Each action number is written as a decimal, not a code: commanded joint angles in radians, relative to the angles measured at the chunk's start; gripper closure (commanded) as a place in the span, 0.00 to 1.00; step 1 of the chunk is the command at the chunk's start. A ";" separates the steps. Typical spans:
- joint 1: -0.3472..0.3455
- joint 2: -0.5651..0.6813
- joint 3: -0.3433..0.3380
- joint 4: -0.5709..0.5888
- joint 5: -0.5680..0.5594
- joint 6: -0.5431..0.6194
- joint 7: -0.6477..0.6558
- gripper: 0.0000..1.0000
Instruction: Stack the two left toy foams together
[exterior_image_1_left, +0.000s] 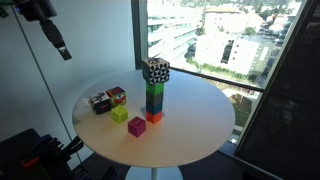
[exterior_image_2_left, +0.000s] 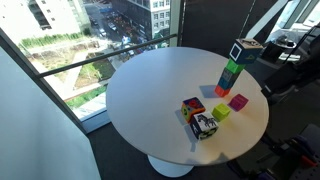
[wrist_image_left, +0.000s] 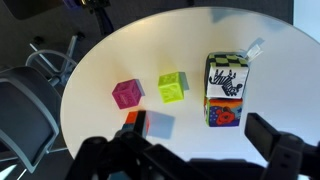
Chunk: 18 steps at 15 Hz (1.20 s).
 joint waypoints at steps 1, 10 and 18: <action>0.020 0.086 -0.056 0.044 0.027 0.012 -0.046 0.00; 0.079 0.213 -0.135 0.073 0.081 0.059 -0.179 0.00; 0.078 0.317 -0.119 0.060 0.063 0.178 -0.149 0.00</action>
